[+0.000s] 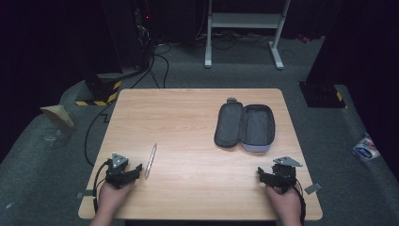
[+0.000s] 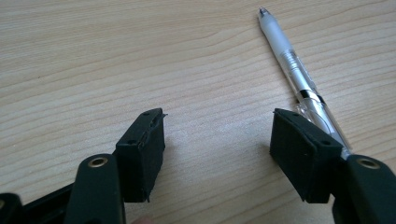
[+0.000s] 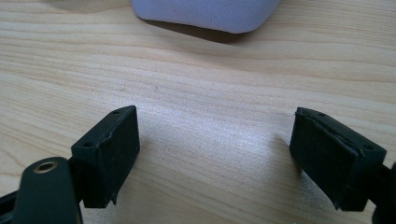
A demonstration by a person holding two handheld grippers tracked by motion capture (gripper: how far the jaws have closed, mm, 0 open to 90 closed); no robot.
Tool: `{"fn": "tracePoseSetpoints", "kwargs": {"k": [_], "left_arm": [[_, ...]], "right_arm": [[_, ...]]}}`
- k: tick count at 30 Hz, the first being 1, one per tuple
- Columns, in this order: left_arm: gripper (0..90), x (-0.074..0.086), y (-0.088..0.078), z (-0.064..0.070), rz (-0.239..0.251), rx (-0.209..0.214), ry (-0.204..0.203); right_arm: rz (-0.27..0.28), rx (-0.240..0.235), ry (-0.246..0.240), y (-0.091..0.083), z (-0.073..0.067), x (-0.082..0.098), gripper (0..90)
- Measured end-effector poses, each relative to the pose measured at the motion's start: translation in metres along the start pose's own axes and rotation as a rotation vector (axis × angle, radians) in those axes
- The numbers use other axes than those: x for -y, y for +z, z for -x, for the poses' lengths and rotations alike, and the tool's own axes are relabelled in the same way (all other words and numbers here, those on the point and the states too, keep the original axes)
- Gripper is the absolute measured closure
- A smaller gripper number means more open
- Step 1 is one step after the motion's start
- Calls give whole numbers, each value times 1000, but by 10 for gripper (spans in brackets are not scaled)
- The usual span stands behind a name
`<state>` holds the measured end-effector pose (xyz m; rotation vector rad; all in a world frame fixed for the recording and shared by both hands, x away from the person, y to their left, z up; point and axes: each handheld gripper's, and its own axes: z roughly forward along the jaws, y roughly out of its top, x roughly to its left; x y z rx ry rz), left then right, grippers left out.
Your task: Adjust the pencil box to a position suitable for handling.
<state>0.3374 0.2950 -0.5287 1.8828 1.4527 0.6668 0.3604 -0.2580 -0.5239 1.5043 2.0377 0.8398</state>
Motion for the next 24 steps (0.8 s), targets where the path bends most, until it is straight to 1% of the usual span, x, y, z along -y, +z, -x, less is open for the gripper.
{"fn": "tracePoseSetpoints", "kwargs": {"k": [16, 17, 18, 21, 24], "left_arm": [[355, 0, 0, 0, 1, 1, 2], [354, 0, 0, 0, 0, 2, 2], [355, 0, 0, 0, -2, 3, 4], [355, -1, 0, 0, -3, 3, 7], [355, -1, 0, 0, -4, 4, 6]], "right_arm": [[0, 0, 1, 0, 0, 0, 158], [-1, -5, 0, 0, 0, 0, 152], [-1, -13, -13, 0, 0, 0, 149], [-3, -17, -15, 0, 0, 0, 150], [4, -16, -16, 0, 0, 0, 181]]}}
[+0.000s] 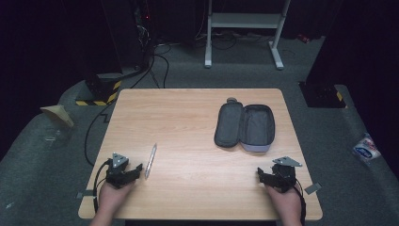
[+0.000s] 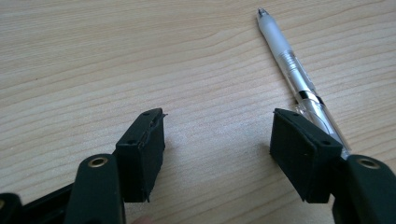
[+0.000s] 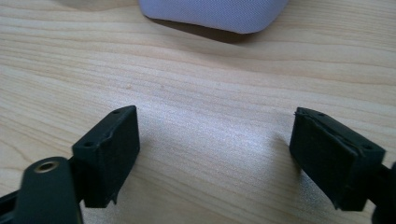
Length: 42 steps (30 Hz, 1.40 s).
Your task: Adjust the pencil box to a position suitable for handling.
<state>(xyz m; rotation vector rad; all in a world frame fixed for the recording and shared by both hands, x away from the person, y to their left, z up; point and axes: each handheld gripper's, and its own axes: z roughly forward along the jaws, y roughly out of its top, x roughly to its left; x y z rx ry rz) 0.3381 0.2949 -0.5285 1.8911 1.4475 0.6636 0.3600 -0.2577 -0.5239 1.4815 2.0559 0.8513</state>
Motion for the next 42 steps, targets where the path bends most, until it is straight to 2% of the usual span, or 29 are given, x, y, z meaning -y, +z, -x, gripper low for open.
{"fn": "tracePoseSetpoints", "kwargs": {"k": [1, 2, 8, 11, 15, 19, 24, 28, 37, 39, 42], "left_arm": [[355, 0, 0, 0, -1, 1, 0], [355, 0, 0, 0, -1, 1, 0], [355, 0, 1, 0, 1, 3, -1], [355, 0, 1, 0, 1, 4, 0], [355, 0, 1, 0, 1, 4, 0], [355, 0, 1, 0, 1, 3, -1], [354, 0, 0, 0, -2, 5, 2], [354, 0, 0, 0, -1, 6, 4], [354, 0, 0, 0, -2, 11, 12], [354, -1, 0, 0, -5, 13, 13], [353, -1, 0, 0, -4, 13, 14]], "right_arm": [[2, -3, -1, -1, 0, 0, 212], [12, -7, -15, -3, -1, 1, 290], [62, 2, -46, -11, -5, -1, 335], [84, -8, -28, -14, -6, -3, 344], [109, -6, -27, -16, -6, -6, 365], [131, -27, 6, -19, -6, -13, 384], [147, -17, 31, -18, -1, -25, 390], [121, -5, 35, -10, 2, -34, 364], [114, -1, 81, 1, 11, -53, 369], [106, 0, 89, 2, 14, -58, 394], [122, 11, 90, 3, 17, -65, 406]]}}
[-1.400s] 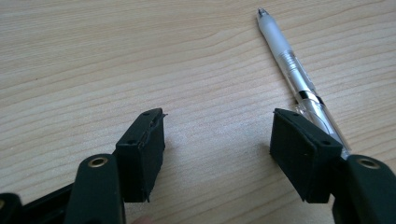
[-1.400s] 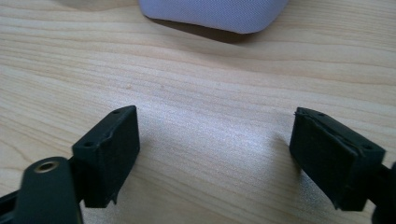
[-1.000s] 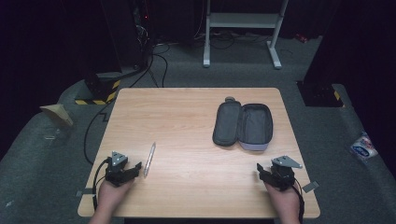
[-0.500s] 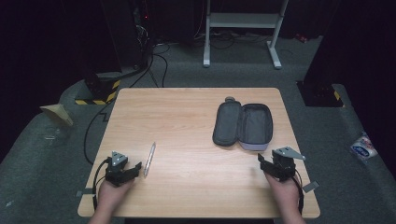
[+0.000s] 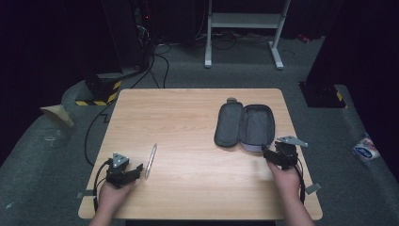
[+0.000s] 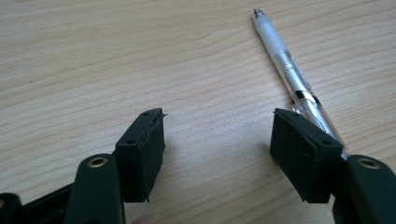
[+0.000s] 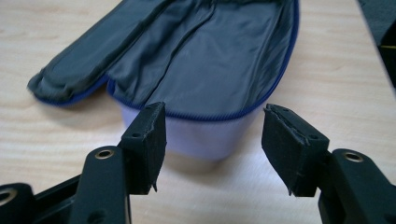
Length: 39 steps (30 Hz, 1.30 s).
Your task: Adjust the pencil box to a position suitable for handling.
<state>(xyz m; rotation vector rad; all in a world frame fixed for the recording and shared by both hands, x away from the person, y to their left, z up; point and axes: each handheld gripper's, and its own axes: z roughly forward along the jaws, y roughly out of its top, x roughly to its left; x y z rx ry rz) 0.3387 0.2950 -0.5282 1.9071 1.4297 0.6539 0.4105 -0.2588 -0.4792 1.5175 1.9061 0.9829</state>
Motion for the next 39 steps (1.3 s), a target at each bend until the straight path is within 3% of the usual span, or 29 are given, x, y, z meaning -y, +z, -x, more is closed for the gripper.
{"fn": "tracePoseSetpoints", "kwargs": {"k": [16, 26, 29, 33, 39], "left_arm": [[353, 0, 0, 0, 0, 0, 1], [353, 0, 0, 0, 0, 1, 1], [353, 0, 0, 0, 0, 1, 1], [353, 0, 0, 0, 1, 2, 3], [353, 0, 0, 0, 1, 3, 4]], "right_arm": [[21, 41, 36, 19, 12, -29, 438], [-12, 58, 41, 31, 14, -38, 450], [-51, 71, 45, 37, 17, -37, 453], [-73, 73, 40, 40, 17, -34, 538], [-98, 61, 75, 40, 21, -27, 667]]}}
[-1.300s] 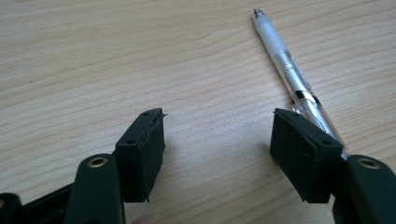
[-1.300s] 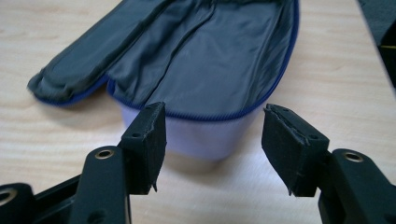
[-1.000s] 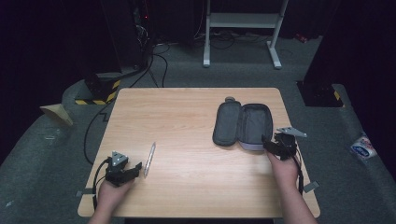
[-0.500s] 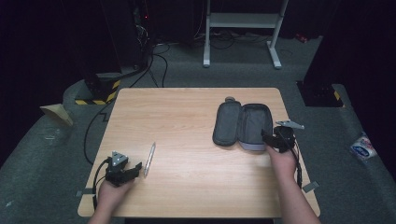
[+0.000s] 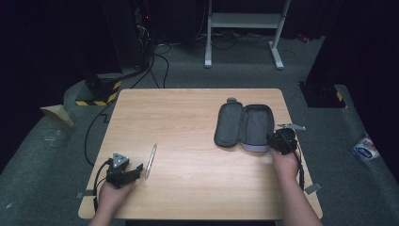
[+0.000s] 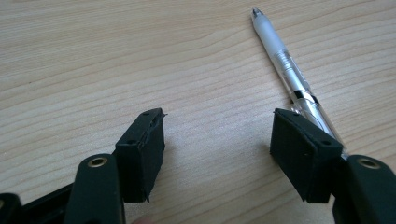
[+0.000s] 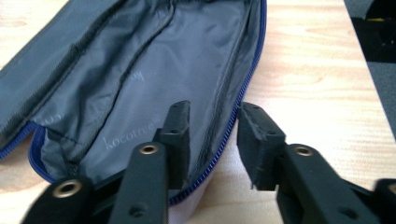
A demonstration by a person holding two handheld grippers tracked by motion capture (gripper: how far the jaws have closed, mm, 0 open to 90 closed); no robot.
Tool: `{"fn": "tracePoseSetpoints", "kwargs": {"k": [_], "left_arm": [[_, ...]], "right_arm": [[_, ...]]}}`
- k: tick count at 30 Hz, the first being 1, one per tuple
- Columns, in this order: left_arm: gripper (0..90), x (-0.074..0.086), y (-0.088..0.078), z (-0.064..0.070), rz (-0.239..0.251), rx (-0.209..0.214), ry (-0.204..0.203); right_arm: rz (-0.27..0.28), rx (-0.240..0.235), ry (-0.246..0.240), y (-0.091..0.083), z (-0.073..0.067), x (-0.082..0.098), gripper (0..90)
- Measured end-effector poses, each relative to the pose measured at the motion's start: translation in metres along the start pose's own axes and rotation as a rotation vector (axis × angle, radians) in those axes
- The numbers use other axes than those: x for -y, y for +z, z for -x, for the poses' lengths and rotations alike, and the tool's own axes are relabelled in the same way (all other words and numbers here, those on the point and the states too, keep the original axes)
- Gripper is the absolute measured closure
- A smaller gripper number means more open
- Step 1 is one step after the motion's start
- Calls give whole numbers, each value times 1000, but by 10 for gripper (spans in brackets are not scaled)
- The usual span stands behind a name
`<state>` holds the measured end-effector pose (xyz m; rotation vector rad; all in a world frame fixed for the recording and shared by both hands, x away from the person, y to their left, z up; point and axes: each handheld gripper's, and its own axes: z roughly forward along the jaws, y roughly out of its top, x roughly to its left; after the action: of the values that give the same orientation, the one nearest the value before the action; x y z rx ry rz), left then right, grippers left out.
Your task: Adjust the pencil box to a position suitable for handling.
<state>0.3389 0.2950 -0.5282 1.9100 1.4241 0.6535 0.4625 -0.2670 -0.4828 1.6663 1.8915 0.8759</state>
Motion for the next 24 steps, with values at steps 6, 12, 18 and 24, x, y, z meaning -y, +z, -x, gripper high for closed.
{"fn": "tracePoseSetpoints", "kwargs": {"k": [6, 12, 18, 24], "left_arm": [[353, 0, 0, 0, 0, 1, 1], [353, 0, 0, 0, 0, 2, 1], [353, 0, 0, 0, 1, 3, 1], [353, 0, 0, 0, 3, 2, -2]], "right_arm": [[-26, -34, 2, -3, 0, 8, 778], [-18, -49, -8, -11, -9, 17, 839], [5, -62, -28, -20, -22, 31, 847], [31, -90, -39, -31, -32, 42, 846]]}}
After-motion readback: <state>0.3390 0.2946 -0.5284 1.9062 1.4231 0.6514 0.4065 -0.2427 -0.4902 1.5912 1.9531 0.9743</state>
